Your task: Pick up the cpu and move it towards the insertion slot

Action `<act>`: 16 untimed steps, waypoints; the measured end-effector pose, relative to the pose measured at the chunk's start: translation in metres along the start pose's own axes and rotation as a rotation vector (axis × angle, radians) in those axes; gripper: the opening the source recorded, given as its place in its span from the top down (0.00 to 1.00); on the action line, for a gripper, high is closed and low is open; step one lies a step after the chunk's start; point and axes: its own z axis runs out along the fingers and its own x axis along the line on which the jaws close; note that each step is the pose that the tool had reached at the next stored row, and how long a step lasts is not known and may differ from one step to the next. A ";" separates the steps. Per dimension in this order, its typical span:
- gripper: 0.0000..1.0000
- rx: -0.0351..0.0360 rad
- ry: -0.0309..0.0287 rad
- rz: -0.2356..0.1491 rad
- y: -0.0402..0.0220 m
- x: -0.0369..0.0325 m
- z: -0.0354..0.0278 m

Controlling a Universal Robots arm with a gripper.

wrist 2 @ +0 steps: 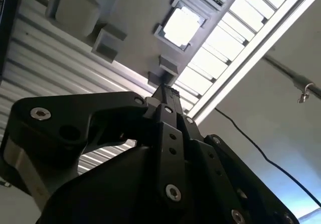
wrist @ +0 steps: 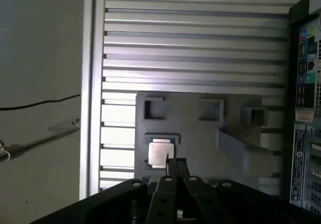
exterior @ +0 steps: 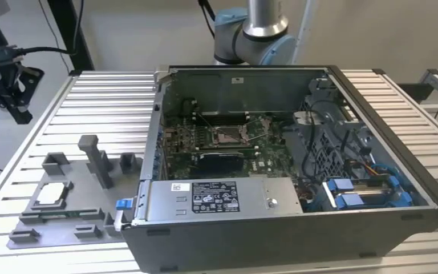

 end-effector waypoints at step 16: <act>0.00 0.0000 0.0000 0.000 -0.0035 0.0045 0.0051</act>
